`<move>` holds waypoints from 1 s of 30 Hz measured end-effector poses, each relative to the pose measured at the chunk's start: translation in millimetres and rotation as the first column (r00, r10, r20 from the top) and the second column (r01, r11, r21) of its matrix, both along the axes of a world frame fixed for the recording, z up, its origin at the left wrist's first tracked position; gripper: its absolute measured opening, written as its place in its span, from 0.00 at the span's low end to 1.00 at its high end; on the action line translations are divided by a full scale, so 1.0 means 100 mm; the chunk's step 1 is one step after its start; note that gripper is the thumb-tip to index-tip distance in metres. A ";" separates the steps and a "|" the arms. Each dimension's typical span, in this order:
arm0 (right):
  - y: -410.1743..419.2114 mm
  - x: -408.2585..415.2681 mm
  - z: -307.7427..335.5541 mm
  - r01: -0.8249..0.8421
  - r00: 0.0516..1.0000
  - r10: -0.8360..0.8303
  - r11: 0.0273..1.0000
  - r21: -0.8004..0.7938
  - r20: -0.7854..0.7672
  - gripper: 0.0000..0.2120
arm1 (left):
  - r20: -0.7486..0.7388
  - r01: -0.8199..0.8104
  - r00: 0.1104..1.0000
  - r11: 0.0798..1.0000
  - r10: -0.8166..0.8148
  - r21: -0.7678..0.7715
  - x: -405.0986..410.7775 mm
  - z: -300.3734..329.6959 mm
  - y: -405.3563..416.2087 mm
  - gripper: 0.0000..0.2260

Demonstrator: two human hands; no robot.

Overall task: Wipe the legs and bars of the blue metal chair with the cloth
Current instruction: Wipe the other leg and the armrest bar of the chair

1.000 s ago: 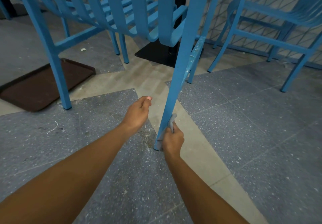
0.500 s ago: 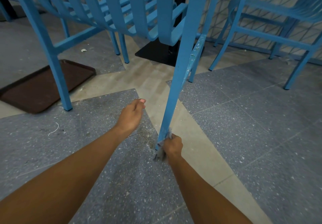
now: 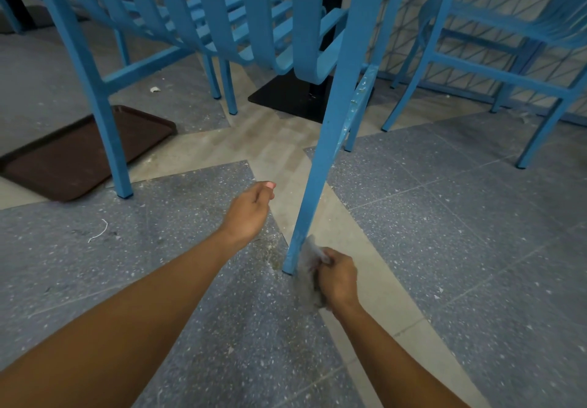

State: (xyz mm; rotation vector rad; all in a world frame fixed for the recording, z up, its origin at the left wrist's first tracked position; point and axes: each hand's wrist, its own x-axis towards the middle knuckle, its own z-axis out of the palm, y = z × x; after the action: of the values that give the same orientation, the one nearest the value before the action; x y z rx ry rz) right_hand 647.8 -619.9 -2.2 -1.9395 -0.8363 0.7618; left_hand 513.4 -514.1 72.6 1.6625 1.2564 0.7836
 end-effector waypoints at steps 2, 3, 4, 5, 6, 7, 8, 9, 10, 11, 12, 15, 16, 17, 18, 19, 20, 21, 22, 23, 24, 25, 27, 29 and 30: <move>-0.09 0.01 0.13 0.013 0.971 -0.076 0.963 0.268 0.225 0.17 | -0.011 0.003 1.000 1.000 -0.003 -0.003 -0.03 0.01 0.01 0.18; -0.09 0.00 0.20 -0.034 0.940 -0.087 0.938 0.345 0.330 0.19 | -0.016 -0.001 1.000 1.000 0.001 -0.002 -0.05 0.01 0.01 0.18; -0.08 0.00 0.24 -0.121 0.899 -0.054 0.923 0.366 0.434 0.19 | -0.022 -0.006 1.000 1.000 0.006 -0.001 -0.07 0.02 0.01 0.18; -0.05 -0.01 0.30 -0.224 0.855 0.019 0.915 0.336 0.519 0.18 | -0.027 -0.011 1.000 1.000 0.011 -0.001 -0.09 0.02 0.01 0.18; 0.00 -0.01 0.32 -0.307 0.806 0.080 0.904 0.298 0.586 0.13 | -0.030 -0.012 0.999 1.000 0.012 -0.003 -0.11 0.03 0.01 0.18; 0.05 -0.02 0.36 -0.360 0.720 0.124 0.908 0.215 0.683 0.06 | -0.030 -0.010 0.999 1.000 0.010 -0.003 -0.12 0.03 0.00 0.18; 0.09 -0.03 0.37 -0.385 0.668 0.151 0.908 0.165 0.729 0.02 | -0.030 -0.009 1.000 1.000 0.009 -0.001 -0.12 0.03 -0.01 0.18; 0.13 -0.01 0.35 -0.431 0.632 0.200 0.894 0.125 0.749 0.06 | -0.029 -0.008 1.000 1.000 0.008 0.003 -0.12 0.04 -0.02 0.17; 0.17 0.00 0.31 -0.458 0.568 0.223 0.885 0.079 0.792 0.09 | -0.027 -0.009 1.000 1.000 0.009 0.007 -0.12 0.04 -0.02 0.17; 0.21 -0.01 0.24 -0.487 0.515 0.220 0.870 0.072 0.829 0.10 | -0.026 -0.010 1.000 1.000 0.010 0.011 -0.12 0.04 -0.03 0.17; 0.24 -0.02 0.17 -0.504 0.474 0.262 0.863 0.015 0.841 0.09 | -0.026 -0.011 1.000 1.000 0.011 0.011 -0.12 0.04 -0.02 0.17; 0.31 -0.05 0.01 -0.481 0.397 0.278 0.875 -0.060 0.875 0.17 | -0.030 -0.010 0.999 1.000 0.011 0.013 -0.12 0.02 -0.03 0.17; 0.33 -0.05 -0.04 -0.509 0.383 0.285 0.859 -0.057 0.879 0.19 | -0.037 -0.011 0.999 1.000 0.011 0.015 -0.12 0.02 -0.04 0.17; 0.33 -0.05 -0.07 -0.512 0.365 0.298 0.856 -0.077 0.882 0.21 | -0.043 -0.009 0.999 1.000 0.009 0.013 -0.13 0.01 -0.04 0.17; 0.34 -0.06 -0.12 -0.517 0.333 0.292 0.852 -0.085 0.897 0.22 | -0.044 -0.008 0.999 1.000 0.008 0.006 -0.13 0.00 -0.05 0.17; 0.33 -0.09 -0.14 -0.512 0.310 0.311 0.851 -0.118 0.898 0.22 | -0.043 -0.007 0.999 1.000 0.007 0.003 -0.14 -0.01 -0.05 0.18; 0.32 -0.12 -0.12 -0.498 0.294 0.343 0.851 -0.163 0.892 0.22 | -0.044 -0.007 0.999 1.000 0.007 0.001 -0.14 -0.01 -0.05 0.17; 0.33 -0.14 -0.15 -0.491 0.255 0.370 0.846 -0.210 0.893 0.22 | -0.047 -0.005 0.999 1.000 0.005 0.001 -0.14 -0.02 -0.05 0.17; 0.34 -0.16 -0.17 -0.482 0.211 0.371 0.844 -0.234 0.904 0.22 | -0.049 -0.002 0.999 1.000 0.002 -0.001 -0.14 -0.01 -0.05 0.17; 0.34 -0.19 -0.18 -0.465 0.193 0.385 0.846 -0.262 0.903 0.22 | -0.049 0.002 0.999 1.000 -0.002 -0.003 -0.15 -0.01 -0.05 0.17; 0.35 -0.22 -0.18 -0.451 0.188 0.394 0.849 -0.278 0.900 0.21 | -0.048 0.006 0.999 1.000 -0.006 -0.007 -0.15 -0.01 -0.05 0.17; 0.36 -0.24 -0.19 -0.444 0.179 0.392 0.850 -0.281 0.903 0.20 | -0.048 0.007 0.999 1.000 -0.007 -0.010 -0.16 -0.01 -0.05 0.17; 0.38 -0.28 -0.23 -0.449 0.160 0.429 0.834 -0.321 0.889 0.20 | -0.043 -0.001 0.999 1.000 0.000 -0.019 -0.18 -0.03 -0.05 0.18; 0.39 -0.30 -0.31 -0.454 0.106 0.471 0.807 -0.379 0.876 0.17 | -0.040 -0.010 0.999 1.000 0.009 -0.023 -0.20 -0.04 -0.05 0.18; 0.39 -0.30 -0.33 -0.454 0.077 0.485 0.795 -0.402 0.871 0.15 | -0.042 -0.012 0.999 1.000 0.012 -0.022 -0.22 -0.05 -0.06 0.18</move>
State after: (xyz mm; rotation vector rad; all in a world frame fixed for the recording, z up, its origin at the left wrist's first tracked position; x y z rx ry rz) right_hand 617.5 -580.9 -35.5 -2.0396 -2.3458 -0.3096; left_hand 491.8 -519.8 68.1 1.6626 1.3009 0.7426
